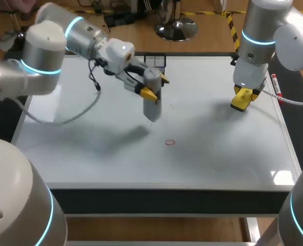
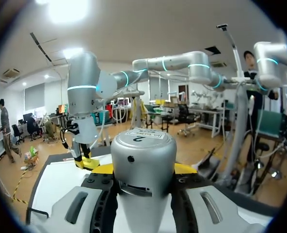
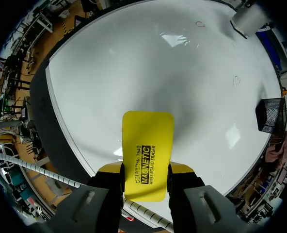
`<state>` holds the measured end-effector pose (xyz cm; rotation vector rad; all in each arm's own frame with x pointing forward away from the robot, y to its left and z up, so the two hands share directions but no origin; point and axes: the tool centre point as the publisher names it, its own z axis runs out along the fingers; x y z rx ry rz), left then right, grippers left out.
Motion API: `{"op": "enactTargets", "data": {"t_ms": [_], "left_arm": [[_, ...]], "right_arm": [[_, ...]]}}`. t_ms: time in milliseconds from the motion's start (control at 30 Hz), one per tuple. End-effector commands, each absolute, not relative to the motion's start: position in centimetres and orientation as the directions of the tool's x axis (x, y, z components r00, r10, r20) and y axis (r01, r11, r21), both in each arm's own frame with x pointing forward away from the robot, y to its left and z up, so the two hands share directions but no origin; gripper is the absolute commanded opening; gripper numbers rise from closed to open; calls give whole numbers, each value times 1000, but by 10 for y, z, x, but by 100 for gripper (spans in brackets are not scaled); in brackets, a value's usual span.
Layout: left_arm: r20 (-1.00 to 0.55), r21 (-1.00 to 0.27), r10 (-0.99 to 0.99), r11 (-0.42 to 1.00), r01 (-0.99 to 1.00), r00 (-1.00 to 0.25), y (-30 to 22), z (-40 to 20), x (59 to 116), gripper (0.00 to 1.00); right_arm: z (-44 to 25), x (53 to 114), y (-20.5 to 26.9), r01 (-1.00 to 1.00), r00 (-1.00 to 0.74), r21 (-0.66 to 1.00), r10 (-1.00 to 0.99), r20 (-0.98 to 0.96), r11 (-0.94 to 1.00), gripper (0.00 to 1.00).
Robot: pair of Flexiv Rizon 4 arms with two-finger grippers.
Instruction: Pick up the inspection probe, press it on each red-marked spot on the whiteboard one by one, put down the probe, pick up the eraser, and wipe off all the red marks.
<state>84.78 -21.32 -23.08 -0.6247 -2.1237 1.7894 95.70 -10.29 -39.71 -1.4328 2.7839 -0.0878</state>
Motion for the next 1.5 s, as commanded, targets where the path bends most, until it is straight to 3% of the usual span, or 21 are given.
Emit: {"op": "enactTargets", "data": {"t_ms": [33,900,1500], "left_arm": [[-53,-976,511,157,153,-858,-185,-214,865,0],[-42,-981,504,142,130,-863,-67,-214,942,0],[-20,-989,472,118,86,-882,-42,-230,965,0]], "right_arm": [[-396,957,-103,-814,-580,-57,-814,19,578,0],[-396,957,-103,-814,-580,-57,-814,19,578,0],[-396,957,-103,-814,-580,-57,-814,19,578,0]]}}
